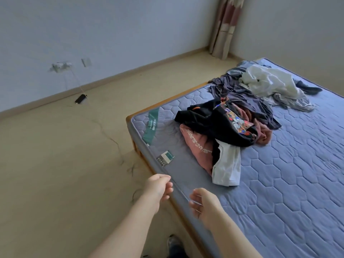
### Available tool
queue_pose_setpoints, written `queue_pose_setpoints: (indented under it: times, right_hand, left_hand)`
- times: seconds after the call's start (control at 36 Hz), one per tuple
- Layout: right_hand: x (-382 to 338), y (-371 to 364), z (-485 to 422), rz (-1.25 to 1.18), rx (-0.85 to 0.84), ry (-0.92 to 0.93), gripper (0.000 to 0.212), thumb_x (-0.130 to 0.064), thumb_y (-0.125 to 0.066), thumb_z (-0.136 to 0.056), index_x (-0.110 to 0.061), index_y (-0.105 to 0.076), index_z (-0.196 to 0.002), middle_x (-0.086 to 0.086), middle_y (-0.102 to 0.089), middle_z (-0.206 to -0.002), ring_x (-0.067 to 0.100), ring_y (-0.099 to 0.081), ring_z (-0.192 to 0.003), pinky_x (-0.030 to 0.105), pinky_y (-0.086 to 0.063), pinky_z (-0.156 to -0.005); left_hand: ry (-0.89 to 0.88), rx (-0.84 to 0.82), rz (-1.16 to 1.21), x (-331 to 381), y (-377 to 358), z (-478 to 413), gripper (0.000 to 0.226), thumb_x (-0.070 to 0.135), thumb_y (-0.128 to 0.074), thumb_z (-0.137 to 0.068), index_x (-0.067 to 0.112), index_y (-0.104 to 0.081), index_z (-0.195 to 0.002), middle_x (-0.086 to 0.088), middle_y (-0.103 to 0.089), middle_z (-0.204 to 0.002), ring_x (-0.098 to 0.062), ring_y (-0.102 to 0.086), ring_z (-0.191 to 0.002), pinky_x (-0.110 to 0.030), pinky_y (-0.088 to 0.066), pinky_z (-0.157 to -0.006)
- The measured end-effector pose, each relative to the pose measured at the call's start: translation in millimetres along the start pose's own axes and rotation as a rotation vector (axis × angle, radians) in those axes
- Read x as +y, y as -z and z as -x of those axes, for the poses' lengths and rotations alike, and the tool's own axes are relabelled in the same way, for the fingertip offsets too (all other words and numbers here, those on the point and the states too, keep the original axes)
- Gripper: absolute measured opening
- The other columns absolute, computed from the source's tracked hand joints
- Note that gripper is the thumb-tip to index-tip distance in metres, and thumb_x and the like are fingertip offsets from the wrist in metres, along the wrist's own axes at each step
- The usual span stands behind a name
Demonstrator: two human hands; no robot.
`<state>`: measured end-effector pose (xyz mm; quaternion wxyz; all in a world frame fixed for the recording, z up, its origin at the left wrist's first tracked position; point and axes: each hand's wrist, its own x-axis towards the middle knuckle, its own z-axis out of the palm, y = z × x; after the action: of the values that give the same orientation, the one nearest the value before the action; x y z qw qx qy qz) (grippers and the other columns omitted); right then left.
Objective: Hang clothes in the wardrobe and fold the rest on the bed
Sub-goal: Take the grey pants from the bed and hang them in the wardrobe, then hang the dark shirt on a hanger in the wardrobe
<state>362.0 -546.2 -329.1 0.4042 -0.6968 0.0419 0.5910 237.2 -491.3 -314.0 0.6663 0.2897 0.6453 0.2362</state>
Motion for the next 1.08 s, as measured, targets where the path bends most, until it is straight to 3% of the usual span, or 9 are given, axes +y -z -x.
queue_pose_setpoints:
  times: [0.28, 0.44, 0.64, 0.72, 0.78, 0.83, 0.89, 1.0, 1.08]
  right_hand:
    - [-55.7, 31.4, -67.8, -0.023, 0.041, -0.068, 0.014, -0.008, -0.05, -0.092, -0.008, -0.054, -0.078, 0.006, -0.057, -0.073, 0.018, -0.048, -0.057, 0.027, -0.038, -0.056]
    - [-117.7, 59.8, -126.7, -0.056, 0.022, -0.096, 0.021, 0.0, -0.043, -0.088, -0.013, -0.045, -0.072, 0.004, -0.042, -0.062, 0.016, -0.031, -0.049, 0.022, -0.019, -0.051]
    - [-196.1, 86.9, -201.1, -0.054, 0.063, -0.06, 0.019, -0.001, -0.04, -0.092, -0.009, -0.044, -0.075, 0.007, -0.042, -0.064, 0.017, -0.036, -0.052, 0.023, -0.025, -0.053]
    - [-227.7, 96.0, -230.5, -0.075, 0.079, -0.014, 0.022, -0.001, -0.041, -0.092, -0.01, -0.042, -0.072, 0.007, -0.04, -0.064, 0.017, -0.035, -0.052, 0.023, -0.026, -0.052]
    - [-248.5, 102.3, -253.3, -0.071, 0.135, 0.038, 0.017, -0.004, -0.046, -0.092, -0.008, -0.05, -0.076, 0.009, -0.05, -0.071, 0.017, -0.042, -0.054, 0.022, -0.033, -0.051]
    - [-269.4, 108.0, -276.7, -0.076, 0.178, 0.111, 0.014, -0.006, -0.049, -0.092, -0.01, -0.055, -0.08, 0.008, -0.055, -0.074, 0.016, -0.045, -0.053, 0.021, -0.036, -0.043]
    - [-292.2, 112.8, -301.8, -0.086, 0.194, 0.221, 0.015, -0.005, -0.047, -0.09, -0.011, -0.053, -0.078, 0.004, -0.051, -0.068, 0.014, -0.041, -0.051, 0.02, -0.033, -0.041]
    - [-338.8, 120.2, -348.9, -0.028, 0.292, 0.429, 0.013, -0.009, -0.048, -0.085, -0.015, -0.056, -0.077, 0.004, -0.06, -0.074, 0.025, -0.06, -0.074, 0.038, -0.05, -0.07]
    - [-365.1, 124.5, -375.6, 0.065, 0.358, 0.553, 0.018, -0.011, -0.046, -0.08, -0.023, -0.055, -0.071, 0.001, -0.06, -0.081, 0.03, -0.061, -0.091, 0.047, -0.05, -0.086]
  left_hand:
    - [0.049, 0.045, -0.07, 23.6, -59.0, -64.1, 0.019, 0.012, -0.05, -0.094, 0.017, -0.054, -0.077, 0.0, -0.055, -0.066, -0.01, -0.05, -0.054, -0.019, -0.035, -0.051]
    - [0.074, 0.082, -0.13, 55.8, -122.8, -114.3, 0.017, 0.012, -0.049, -0.093, 0.017, -0.055, -0.078, 0.0, -0.055, -0.068, -0.011, -0.05, -0.054, -0.02, -0.036, -0.051]
    - [0.041, -0.005, -0.267, 98.4, -222.6, -175.1, 0.015, 0.015, -0.047, -0.093, 0.018, -0.06, -0.087, 0.001, -0.059, -0.073, -0.01, -0.053, -0.059, -0.021, -0.042, -0.055]
    - [-0.038, -0.015, -0.329, 119.3, -263.0, -199.0, 0.016, 0.013, -0.045, -0.093, 0.018, -0.06, -0.088, 0.002, -0.058, -0.075, -0.009, -0.053, -0.06, -0.019, -0.042, -0.055]
    - [-0.12, 0.005, -0.388, 130.5, -288.1, -220.4, 0.019, 0.012, -0.046, -0.091, 0.022, -0.059, -0.082, 0.001, -0.061, -0.079, -0.01, -0.056, -0.063, -0.02, -0.046, -0.058]
    - [-0.251, 0.027, -0.565, 139.7, -309.9, -244.0, 0.019, 0.014, -0.048, -0.09, 0.027, -0.06, -0.082, 0.004, -0.065, -0.091, -0.014, -0.062, -0.08, -0.025, -0.049, -0.071]
    - [-0.401, 0.047, -0.749, 150.4, -330.8, -266.9, 0.019, 0.016, -0.047, -0.092, 0.027, -0.061, -0.097, 0.006, -0.062, -0.106, -0.015, -0.058, -0.099, -0.024, -0.044, -0.079]
    - [-0.719, 0.06, -0.956, 166.0, -374.7, -314.3, 0.024, 0.014, -0.047, -0.093, 0.021, -0.061, -0.111, 0.002, -0.056, -0.118, -0.017, -0.047, -0.111, -0.029, -0.042, -0.087]
    - [-0.82, 0.054, -1.106, 165.6, -402.3, -347.8, 0.03, 0.016, -0.049, -0.091, 0.022, -0.057, -0.119, 0.001, -0.051, -0.127, -0.02, -0.041, -0.119, -0.034, -0.036, -0.097]
